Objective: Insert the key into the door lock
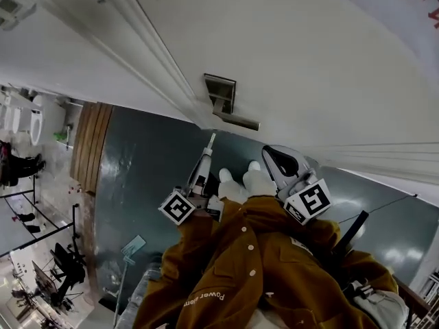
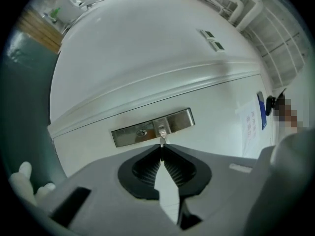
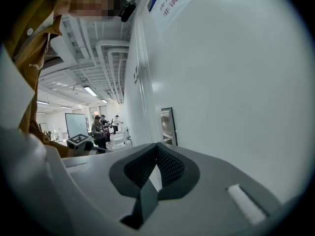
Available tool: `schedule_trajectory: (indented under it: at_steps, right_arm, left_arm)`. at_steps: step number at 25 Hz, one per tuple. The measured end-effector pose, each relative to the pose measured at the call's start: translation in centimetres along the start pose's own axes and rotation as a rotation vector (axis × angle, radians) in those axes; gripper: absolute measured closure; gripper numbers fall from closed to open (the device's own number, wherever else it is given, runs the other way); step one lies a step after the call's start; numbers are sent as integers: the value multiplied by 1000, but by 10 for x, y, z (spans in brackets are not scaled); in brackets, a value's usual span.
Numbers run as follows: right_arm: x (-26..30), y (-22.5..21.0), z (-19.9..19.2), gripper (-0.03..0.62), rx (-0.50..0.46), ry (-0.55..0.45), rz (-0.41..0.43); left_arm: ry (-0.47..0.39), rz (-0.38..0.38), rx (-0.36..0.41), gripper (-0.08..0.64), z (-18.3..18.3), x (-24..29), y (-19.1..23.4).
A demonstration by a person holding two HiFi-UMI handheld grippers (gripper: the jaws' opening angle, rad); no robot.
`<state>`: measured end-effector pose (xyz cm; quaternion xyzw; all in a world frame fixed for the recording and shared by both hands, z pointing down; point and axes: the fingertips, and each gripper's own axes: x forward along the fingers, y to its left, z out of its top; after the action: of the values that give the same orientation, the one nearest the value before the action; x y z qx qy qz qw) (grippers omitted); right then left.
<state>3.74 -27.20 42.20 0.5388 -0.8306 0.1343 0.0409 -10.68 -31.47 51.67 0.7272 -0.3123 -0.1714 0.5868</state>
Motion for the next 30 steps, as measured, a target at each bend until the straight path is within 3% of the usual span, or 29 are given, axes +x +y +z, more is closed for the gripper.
schedule_trajectory:
  at_steps: [5,7,12,21,30]
  right_arm:
    - [4,-9,5,586,13,4,-7]
    - [5,-13,8,586,16,-2,-11]
    - [1,-25,6,586,40,1,-32]
    - [-9,-41,8,586,46,-10,-77]
    - [-13,-47,8,586,57,-17,-88]
  left_arm:
    - [-38,-67,-197,537,3,45,14]
    - [-27,-102,-236,535,1,62,16]
    - [-29,-83,-281,535,-1,85,31]
    - [-16,-89,-281,535,7,108,34]
    - [-60,-107,-318,535,11,113,33]
